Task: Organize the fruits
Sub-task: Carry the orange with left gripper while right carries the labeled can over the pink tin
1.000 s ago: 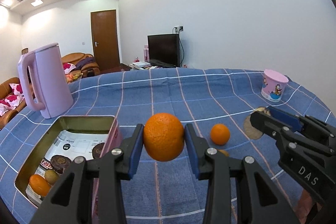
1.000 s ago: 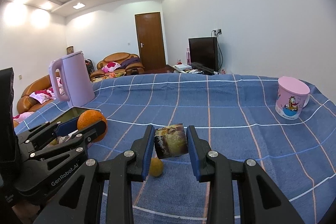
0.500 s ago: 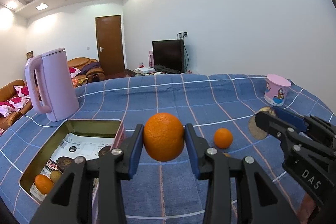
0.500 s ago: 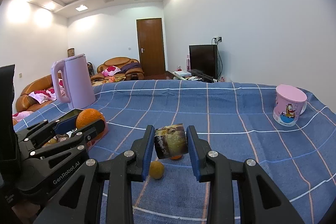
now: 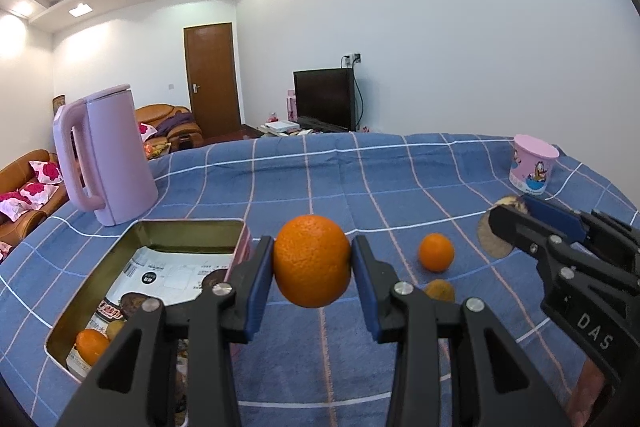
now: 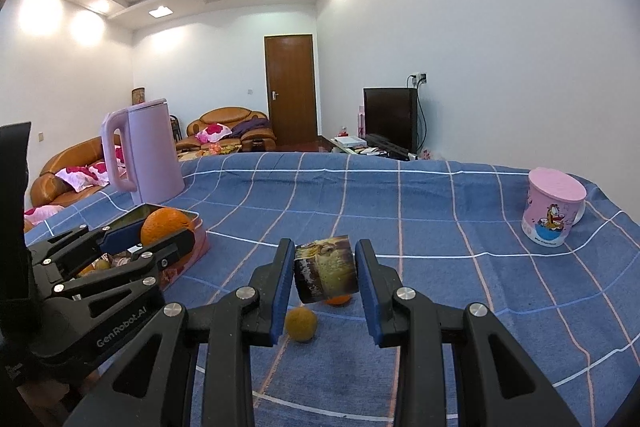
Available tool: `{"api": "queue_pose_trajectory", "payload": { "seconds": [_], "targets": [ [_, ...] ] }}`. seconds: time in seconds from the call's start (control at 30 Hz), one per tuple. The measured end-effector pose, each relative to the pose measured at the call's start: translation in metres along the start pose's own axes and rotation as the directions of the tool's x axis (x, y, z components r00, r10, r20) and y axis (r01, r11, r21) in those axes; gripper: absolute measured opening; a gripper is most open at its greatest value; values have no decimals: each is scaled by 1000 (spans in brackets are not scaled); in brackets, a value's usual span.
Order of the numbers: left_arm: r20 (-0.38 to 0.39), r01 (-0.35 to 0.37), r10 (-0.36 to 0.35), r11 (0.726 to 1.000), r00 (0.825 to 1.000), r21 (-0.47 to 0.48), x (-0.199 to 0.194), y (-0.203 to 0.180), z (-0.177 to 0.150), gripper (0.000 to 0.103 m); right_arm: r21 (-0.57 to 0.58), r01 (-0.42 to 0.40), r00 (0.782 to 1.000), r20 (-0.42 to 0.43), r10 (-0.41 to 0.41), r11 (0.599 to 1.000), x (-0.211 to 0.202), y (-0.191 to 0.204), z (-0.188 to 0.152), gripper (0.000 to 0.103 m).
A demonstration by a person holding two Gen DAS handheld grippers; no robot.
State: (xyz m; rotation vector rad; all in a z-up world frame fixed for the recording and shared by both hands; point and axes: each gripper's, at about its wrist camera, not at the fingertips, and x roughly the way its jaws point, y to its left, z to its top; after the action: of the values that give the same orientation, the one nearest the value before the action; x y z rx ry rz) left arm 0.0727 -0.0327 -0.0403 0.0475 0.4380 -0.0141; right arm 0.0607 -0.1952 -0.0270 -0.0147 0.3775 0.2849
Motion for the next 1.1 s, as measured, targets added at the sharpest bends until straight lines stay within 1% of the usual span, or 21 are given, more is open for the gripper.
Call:
{"api": "queue_pose_trajectory", "payload": {
  "seconds": [0.13, 0.23, 0.5, 0.9, 1.1],
  "targets": [
    [-10, -9, 9, 1000, 1000, -3, -1, 10, -1, 41, -2, -22, 1000, -19, 21, 1000, 6, 9, 0, 33],
    [-16, -20, 20, 1000, 1000, -13, -2, 21, -1, 41, -1, -56, 998, -32, 56, 998, 12, 18, 1, 33],
    [-31, -69, 67, 996, 997, -56, -5, 59, 3, 41, -20, -132, 990, -56, 131, 991, 28, 51, 7, 33],
    [-53, -162, 156, 979, 986, -124, -6, 118, 5, 41, -73, -237, 970, -76, 232, 969, 47, 106, 23, 33],
    [-81, -203, 192, 966, 978, -158, -1, 145, 4, 41, -102, -280, 959, -79, 273, 955, 51, 133, 30, 33]
  ]
}}
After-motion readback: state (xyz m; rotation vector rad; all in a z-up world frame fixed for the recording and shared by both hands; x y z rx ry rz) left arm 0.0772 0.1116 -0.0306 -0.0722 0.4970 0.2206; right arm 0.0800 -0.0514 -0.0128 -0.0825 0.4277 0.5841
